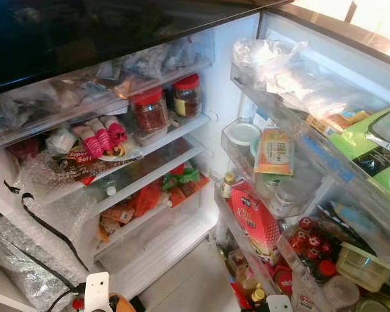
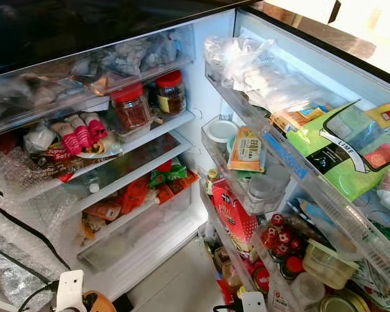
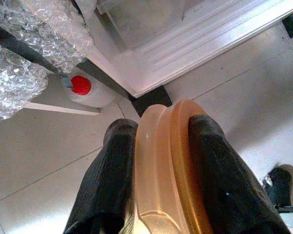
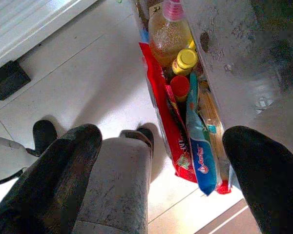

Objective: Restocking fridge

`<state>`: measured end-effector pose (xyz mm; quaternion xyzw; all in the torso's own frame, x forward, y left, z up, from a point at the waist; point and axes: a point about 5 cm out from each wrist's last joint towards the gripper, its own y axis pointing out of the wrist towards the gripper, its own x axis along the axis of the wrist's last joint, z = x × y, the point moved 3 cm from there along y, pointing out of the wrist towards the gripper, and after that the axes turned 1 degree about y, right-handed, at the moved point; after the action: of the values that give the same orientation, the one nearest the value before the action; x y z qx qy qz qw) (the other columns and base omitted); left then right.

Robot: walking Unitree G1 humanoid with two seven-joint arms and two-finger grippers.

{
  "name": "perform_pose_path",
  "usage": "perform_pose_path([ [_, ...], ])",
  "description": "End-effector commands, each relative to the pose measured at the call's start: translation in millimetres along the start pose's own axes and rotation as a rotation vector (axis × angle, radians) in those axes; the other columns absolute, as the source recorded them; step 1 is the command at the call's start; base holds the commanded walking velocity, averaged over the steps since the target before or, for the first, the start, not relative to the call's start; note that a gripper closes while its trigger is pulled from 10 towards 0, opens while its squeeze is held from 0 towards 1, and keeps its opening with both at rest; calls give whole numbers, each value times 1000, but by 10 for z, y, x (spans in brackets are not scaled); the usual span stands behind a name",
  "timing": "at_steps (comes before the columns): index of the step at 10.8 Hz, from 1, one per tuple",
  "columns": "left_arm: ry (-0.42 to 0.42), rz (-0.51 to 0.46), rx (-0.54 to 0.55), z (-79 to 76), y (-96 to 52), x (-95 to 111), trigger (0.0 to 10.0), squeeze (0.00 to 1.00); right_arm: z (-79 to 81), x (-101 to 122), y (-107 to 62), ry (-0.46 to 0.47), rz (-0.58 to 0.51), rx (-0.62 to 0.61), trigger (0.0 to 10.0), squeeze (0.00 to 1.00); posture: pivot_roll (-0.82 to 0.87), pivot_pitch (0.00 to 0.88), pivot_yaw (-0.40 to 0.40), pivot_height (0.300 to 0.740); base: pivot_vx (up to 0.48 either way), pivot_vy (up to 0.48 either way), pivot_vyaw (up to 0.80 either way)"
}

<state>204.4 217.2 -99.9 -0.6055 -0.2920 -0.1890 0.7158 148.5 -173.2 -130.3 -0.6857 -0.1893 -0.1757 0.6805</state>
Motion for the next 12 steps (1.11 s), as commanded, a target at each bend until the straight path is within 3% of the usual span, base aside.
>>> perform_pose_path([
  [1,15,53,-9,-17,-26,-149,10000,0,26,-99,-13,7,36,9,10000,0,-181,27,24,740,0,0,0],
  [5,11,49,-12,-22,-25,-139,10000,0,26,-93,-12,5,36,10,10000,0,-181,25,24,740,0,0,0],
  [12,10,50,-15,-29,-25,-142,10000,0,28,-94,-12,3,38,14,10000,0,-180,24,24,740,259,0,0],
])
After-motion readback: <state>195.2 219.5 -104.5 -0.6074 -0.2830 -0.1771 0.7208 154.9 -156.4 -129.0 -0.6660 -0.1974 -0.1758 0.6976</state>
